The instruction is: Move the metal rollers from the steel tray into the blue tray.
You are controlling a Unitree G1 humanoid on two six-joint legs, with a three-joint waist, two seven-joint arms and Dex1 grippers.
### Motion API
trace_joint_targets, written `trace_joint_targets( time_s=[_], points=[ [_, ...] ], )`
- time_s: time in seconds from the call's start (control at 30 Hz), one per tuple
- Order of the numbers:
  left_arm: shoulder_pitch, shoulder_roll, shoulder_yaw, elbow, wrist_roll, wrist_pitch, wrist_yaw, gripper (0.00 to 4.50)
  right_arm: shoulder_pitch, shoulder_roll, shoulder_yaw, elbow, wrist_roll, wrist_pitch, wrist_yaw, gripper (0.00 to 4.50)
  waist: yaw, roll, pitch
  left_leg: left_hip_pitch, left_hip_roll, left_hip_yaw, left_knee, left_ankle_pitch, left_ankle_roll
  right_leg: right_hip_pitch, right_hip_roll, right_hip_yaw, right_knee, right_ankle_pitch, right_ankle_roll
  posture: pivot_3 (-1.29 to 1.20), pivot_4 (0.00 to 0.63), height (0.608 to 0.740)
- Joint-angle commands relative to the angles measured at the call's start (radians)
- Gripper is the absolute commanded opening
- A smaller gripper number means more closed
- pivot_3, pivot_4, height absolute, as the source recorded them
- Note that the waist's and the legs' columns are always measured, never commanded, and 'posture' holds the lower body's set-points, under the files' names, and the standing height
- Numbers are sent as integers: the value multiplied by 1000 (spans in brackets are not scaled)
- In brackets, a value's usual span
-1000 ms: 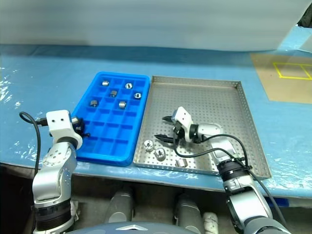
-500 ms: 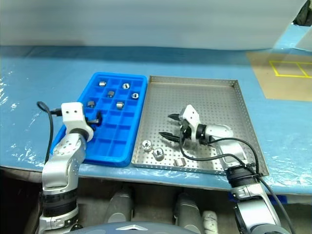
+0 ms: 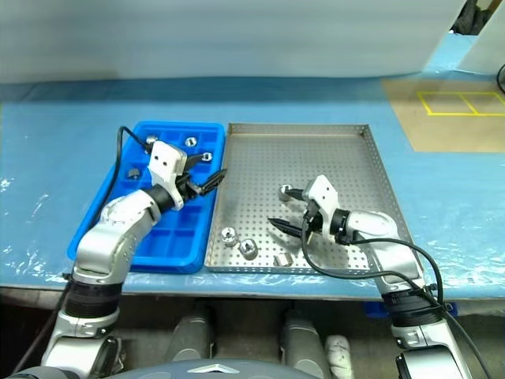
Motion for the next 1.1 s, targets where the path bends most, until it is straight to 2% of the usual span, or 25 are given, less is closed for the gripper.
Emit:
trace_joint_targets(
  time_s=[0.03,0.27,0.43,0.57,0.67,0.83,1.0,1.1],
  points=[
    [-36,94,-40,1,-44,-25,-179,3897,14,-16,-37,-67,29,7,-12,4500,-10,0,0,0,0,0,0,0,0,0,0,0,0,0,0,-142,150,740],
    [-109,241,-143,-7,-103,61,-412,3897,36,-19,-25,-82,30,17,-21,4500,-17,1,0,1,0,1,-1,0,0,0,0,0,0,0,0,-142,150,740],
    [-148,312,-277,20,-54,71,-537,3897,33,-20,-17,-77,27,19,-17,4500,-17,2,0,3,0,2,-1,0,0,1,0,2,1,0,0,-135,150,740],
    [-178,330,-334,50,-37,90,-588,3897,34,-18,-12,-77,25,21,-18,4500,-17,2,0,3,0,2,-1,1,-2,2,0,2,1,0,0,-133,150,740],
    [-194,351,-409,105,47,43,-618,3897,36,-16,-8,-83,26,25,-19,4500,-16,3,-1,4,0,2,-1,2,-3,2,0,2,1,0,0,-135,150,740],
    [-236,357,-460,108,87,37,-669,3897,39,-17,-7,-85,27,27,-22,4500,-16,3,-1,5,0,2,-1,2,-4,3,0,2,1,0,0,-139,150,740],
    [-300,310,-486,103,101,76,-684,3897,34,-9,-5,-89,33,34,-27,4500,-15,3,-1,5,0,2,0,2,-4,3,0,2,2,0,0,-137,150,740],
    [-354,295,-551,124,165,76,-694,3897,29,-4,-1,-89,33,36,-30,4500,-14,3,-1,5,0,2,0,3,-4,3,0,2,2,0,-1,-136,150,740]
  ],
)
